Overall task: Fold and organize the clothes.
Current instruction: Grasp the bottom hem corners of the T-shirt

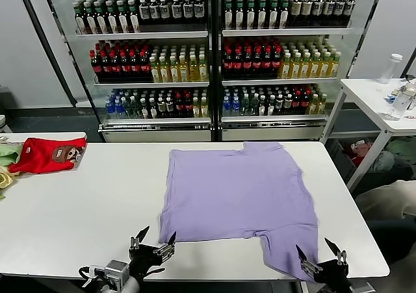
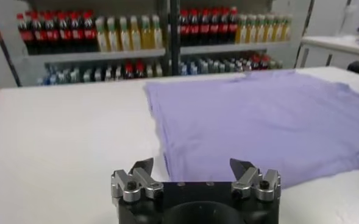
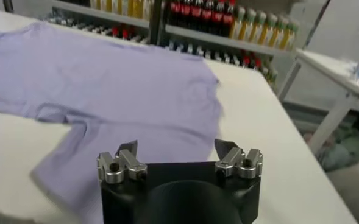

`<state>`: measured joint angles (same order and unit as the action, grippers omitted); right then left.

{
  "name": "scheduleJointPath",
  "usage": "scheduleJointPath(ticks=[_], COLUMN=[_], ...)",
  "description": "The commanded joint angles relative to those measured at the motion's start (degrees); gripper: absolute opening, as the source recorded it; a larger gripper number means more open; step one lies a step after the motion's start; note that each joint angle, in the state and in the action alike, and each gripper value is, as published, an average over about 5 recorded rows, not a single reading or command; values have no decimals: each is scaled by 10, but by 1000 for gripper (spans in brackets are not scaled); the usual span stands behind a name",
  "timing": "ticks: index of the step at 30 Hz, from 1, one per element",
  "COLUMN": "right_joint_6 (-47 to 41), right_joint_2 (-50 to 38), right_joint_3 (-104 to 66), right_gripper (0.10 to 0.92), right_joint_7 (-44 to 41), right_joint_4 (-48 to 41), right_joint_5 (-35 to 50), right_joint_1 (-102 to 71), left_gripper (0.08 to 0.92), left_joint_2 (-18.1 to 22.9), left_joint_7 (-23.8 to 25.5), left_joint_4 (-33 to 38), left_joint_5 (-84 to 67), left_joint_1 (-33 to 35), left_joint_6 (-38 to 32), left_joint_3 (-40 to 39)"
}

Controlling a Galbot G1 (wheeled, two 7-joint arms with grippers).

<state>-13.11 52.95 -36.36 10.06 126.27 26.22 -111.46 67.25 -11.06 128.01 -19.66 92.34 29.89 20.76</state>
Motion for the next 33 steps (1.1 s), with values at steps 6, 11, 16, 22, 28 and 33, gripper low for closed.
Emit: scheduleJointPath(ticks=[6, 11, 16, 22, 28, 33], right_joint_6=[-2, -6, -13, -16, -14, -13], right_joint_2=[-1, -1, -2, -5, -6, -9], right_joint_3=[3, 8, 13, 13, 14, 13], right_gripper=[815, 710, 572, 408, 235, 121], right_joint_7=[4, 6, 11, 12, 10, 7], right_joint_4=[-7, -6, 0, 3, -2, -2], right_joint_5=[15, 24, 40, 59, 60, 63], right_joint_1=[-18, -14, -14, -14, -12, -7], left_gripper=[823, 817, 706, 533, 360, 221], left_joint_2=[-2, -2, -3, 3, 9, 12], left_joint_7=[-12, -10, -5, 0, 3, 8], left_joint_4=[-51, -69, -67, -60, -63, -62], left_joint_5=[-22, -21, -21, -21, -18, -17], left_joint_1=[-19, -27, -23, -16, -16, -16], left_joint_6=[31, 32, 30, 29, 22, 11], left_joint_3=[10, 9, 9, 1, -1, 1])
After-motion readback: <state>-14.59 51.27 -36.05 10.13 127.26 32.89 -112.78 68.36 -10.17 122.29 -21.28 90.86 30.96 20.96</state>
